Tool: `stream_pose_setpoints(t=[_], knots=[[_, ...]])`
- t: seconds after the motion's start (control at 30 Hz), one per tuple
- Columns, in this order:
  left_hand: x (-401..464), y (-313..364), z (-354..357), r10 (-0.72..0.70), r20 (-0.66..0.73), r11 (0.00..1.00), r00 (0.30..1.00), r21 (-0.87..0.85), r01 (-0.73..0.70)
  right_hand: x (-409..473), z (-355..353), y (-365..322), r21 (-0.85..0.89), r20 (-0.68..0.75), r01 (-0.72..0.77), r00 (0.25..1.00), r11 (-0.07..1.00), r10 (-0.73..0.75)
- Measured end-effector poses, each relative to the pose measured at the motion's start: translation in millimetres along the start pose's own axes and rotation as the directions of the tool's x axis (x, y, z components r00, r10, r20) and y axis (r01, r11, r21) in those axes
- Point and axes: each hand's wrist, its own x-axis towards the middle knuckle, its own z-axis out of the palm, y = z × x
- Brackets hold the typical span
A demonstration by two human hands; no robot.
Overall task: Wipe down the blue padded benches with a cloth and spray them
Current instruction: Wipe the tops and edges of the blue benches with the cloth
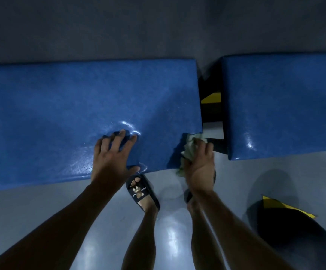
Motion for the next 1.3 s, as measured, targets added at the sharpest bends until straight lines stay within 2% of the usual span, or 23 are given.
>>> stream_pose_setpoints(t=[0.07,0.13,0.23,0.33,0.4,0.47,0.5,0.6,0.67,0.73,0.83,0.9,0.93,0.97,1.0,1.07,1.13,1.17,1.2,1.23,1.3], knots=[[1,-2,2,0.003,0.012,1.000,1.000,0.006,-0.004,-17,26,-34,-0.024,0.064,0.232,0.971,0.973,-0.230],[0,-4,4,0.015,-0.007,1.000,1.000,0.016,-0.015,-33,50,-68,-0.040,0.231,0.424,0.885,0.905,-0.405],[0,-5,6,0.025,-0.068,1.000,0.997,0.002,-0.025,-33,57,-87,0.007,0.395,0.469,0.810,0.883,-0.433],[1,-6,4,0.035,-0.073,0.999,0.997,-0.002,-0.036,-12,28,-56,-0.019,0.396,0.598,0.740,0.801,-0.544],[2,-5,1,0.030,-0.047,1.000,0.998,-0.002,-0.030,7,1,-24,-0.037,0.356,0.469,0.831,0.883,-0.426],[3,-5,-1,0.025,-0.035,1.000,0.999,-0.017,-0.026,17,-21,-1,-0.026,0.253,0.216,0.946,0.976,-0.202],[3,-5,-1,0.021,-0.022,0.999,1.000,-0.024,-0.022,19,-25,5,-0.020,0.175,0.103,0.980,0.994,-0.098],[3,-5,-3,0.007,0.033,1.000,0.999,-0.020,-0.006,14,-9,-13,-0.036,0.024,-0.094,0.995,0.995,0.095],[3,-6,-3,0.007,0.045,1.000,0.999,-0.018,-0.006,2,16,-44,-0.056,-0.002,-0.025,1.000,0.998,0.025],[3,-7,-2,0.020,0.005,0.999,1.000,-0.025,-0.020,-6,39,-74,-0.070,0.074,0.161,0.985,0.984,-0.156],[3,-6,-5,0.059,-0.073,0.998,0.996,0.015,-0.058,5,43,-90,-0.066,0.273,0.458,0.863,0.886,-0.426],[6,-10,-12,0.057,-0.007,0.997,0.998,0.048,-0.057,29,28,-73,-0.123,0.357,0.624,0.753,0.772,-0.552],[8,-12,-15,0.056,0.038,0.997,0.998,0.055,-0.058,43,18,-58,-0.155,0.381,0.639,0.743,0.754,-0.551],[9,-14,-19,0.058,0.070,0.997,0.996,0.054,-0.062,57,7,-43,-0.185,0.363,0.593,0.782,0.784,-0.506],[12,-16,-22,0.060,0.089,0.997,0.994,0.051,-0.065,70,-4,-28,-0.203,0.302,0.492,0.854,0.846,-0.424],[16,-19,-30,0.069,0.094,0.996,0.993,0.048,-0.074,86,-20,-10,-0.169,0.109,0.202,0.977,0.965,-0.186],[21,-19,-35,0.085,0.052,0.995,0.995,0.052,-0.088,89,-17,-15,-0.117,-0.026,-0.077,0.997,0.990,0.075],[25,-18,-37,0.086,0.028,0.995,0.996,0.055,-0.088,86,-10,-26,-0.107,-0.054,-0.151,0.988,0.983,0.146],[28,-17,-39,0.079,0.014,0.995,0.997,0.056,-0.079,80,-1,-38,-0.115,-0.062,-0.153,0.987,0.982,0.147],[33,-17,-39,0.062,0.011,0.996,0.998,0.057,-0.063,73,10,-52,-0.128,-0.048,-0.087,0.996,0.988,0.081],[41,-18,-38,0.026,0.038,0.998,0.999,0.058,-0.028,54,32,-75,-0.163,0.078,0.175,0.983,0.971,-0.165]])
